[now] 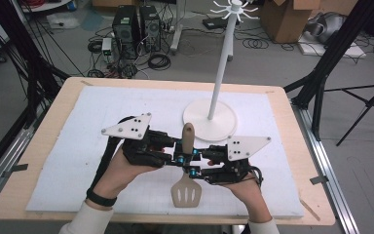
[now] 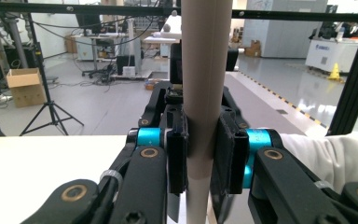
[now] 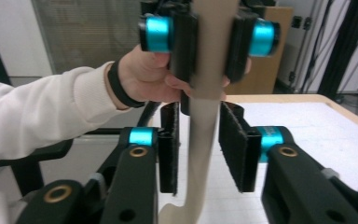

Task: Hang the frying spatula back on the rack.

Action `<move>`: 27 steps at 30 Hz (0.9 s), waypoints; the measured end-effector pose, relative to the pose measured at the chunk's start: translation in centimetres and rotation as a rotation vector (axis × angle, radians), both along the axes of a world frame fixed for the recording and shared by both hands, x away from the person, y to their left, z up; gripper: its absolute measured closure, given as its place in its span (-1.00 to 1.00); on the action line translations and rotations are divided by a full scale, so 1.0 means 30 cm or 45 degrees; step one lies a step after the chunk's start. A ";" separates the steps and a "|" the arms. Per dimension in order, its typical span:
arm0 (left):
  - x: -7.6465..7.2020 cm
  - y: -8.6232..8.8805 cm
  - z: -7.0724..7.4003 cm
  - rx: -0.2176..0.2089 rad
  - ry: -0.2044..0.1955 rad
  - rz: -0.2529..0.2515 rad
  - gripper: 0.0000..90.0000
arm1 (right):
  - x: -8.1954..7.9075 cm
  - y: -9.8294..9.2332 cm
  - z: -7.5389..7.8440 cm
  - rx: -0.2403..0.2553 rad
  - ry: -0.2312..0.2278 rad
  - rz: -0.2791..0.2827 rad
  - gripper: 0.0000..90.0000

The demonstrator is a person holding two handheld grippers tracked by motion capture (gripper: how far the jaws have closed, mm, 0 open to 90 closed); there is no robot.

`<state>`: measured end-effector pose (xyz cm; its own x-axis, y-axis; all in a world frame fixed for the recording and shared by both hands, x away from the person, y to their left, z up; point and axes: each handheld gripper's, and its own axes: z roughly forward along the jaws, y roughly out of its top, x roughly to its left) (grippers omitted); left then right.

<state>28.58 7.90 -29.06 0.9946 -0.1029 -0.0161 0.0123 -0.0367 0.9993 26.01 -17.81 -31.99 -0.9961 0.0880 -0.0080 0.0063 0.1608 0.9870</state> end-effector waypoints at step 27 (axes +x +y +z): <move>-0.043 0.146 -0.047 0.020 0.000 0.330 -0.44 | 0.037 -0.082 0.006 0.039 -0.009 -0.158 0.74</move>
